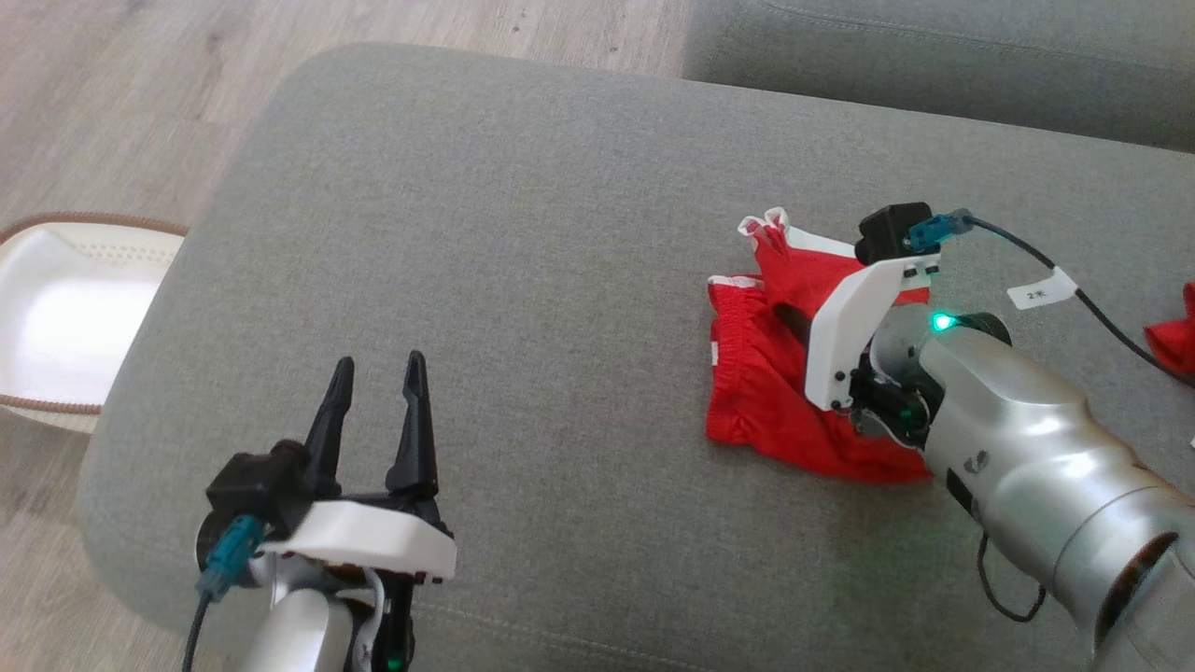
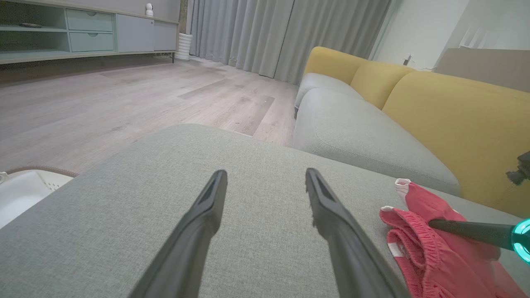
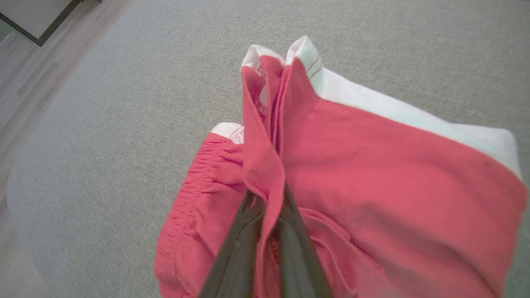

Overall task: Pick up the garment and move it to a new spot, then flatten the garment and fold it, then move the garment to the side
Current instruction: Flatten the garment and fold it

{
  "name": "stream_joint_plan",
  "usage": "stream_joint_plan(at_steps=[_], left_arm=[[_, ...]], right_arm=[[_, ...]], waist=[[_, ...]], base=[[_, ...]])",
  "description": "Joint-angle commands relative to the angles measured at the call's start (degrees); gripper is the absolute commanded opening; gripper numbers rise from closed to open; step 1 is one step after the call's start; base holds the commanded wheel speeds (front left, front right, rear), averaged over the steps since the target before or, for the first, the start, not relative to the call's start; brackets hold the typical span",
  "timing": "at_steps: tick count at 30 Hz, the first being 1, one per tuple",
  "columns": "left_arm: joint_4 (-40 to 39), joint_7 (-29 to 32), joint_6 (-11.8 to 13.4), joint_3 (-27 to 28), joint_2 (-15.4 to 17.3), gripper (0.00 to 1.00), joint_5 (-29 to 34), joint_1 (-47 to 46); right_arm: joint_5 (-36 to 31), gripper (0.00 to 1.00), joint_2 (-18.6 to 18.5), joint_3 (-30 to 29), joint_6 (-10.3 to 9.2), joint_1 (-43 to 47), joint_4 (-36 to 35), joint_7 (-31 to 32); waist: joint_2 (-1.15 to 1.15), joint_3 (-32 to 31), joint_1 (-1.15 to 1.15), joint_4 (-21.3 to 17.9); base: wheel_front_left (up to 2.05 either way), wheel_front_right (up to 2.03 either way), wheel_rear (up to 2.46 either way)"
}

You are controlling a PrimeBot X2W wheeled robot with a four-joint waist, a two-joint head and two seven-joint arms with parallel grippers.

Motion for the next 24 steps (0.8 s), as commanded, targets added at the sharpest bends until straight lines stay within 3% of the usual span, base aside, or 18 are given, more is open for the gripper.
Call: stream_joint_plan(at_steps=[1,10,11,12,13,20,24], left_arm=[[-1.80,-0.70,-0.06,2.50,-0.19,1.00,0.43,-2.06],[-1.86,-0.70,0.42,2.13,-0.20,1.00,-0.13,-2.01],[-1.74,-0.70,0.40,2.04,-0.21,1.00,-0.18,-2.02],[-1.66,-0.70,0.44,1.98,-0.21,1.00,-0.23,-2.04],[-1.58,-0.70,0.48,1.94,-0.21,1.00,-0.29,-2.07],[-1.28,-0.70,0.53,2.38,-0.21,1.00,-0.28,-2.03],[-1.25,-0.70,0.53,2.97,-0.21,1.00,-0.11,-1.50]], right_arm=[[-0.63,0.00,0.91,-0.05,-0.04,0.39,-0.79,-0.79],[-1.71,0.00,3.12,0.25,-0.04,1.15,-2.54,-1.11],[-1.83,0.04,3.46,0.27,-0.04,1.33,-2.49,-1.04],[-1.82,0.46,3.78,0.22,-0.04,1.50,-2.33,-0.98],[-1.88,1.00,4.04,0.17,-0.04,1.58,-2.13,-1.09],[-0.90,1.00,4.02,-1.23,-0.04,1.88,-5.78,-3.44],[0.83,1.00,0.91,-3.61,-0.04,1.73,-11.93,-6.26]], waist=[[0.00,0.00,0.00,-0.07],[0.00,-0.42,0.00,-1.39],[0.00,-0.43,0.00,-1.52],[0.00,-0.44,0.00,-1.64],[0.00,-0.43,0.00,-1.75],[0.00,-0.81,0.00,-2.86],[0.00,-1.39,0.00,-4.27]], base=[[0.00,0.00,0.00],[0.00,0.00,0.00],[0.00,0.00,0.00],[0.00,0.00,0.00],[0.00,0.00,0.00],[0.00,0.00,0.00],[0.00,0.00,0.00]])
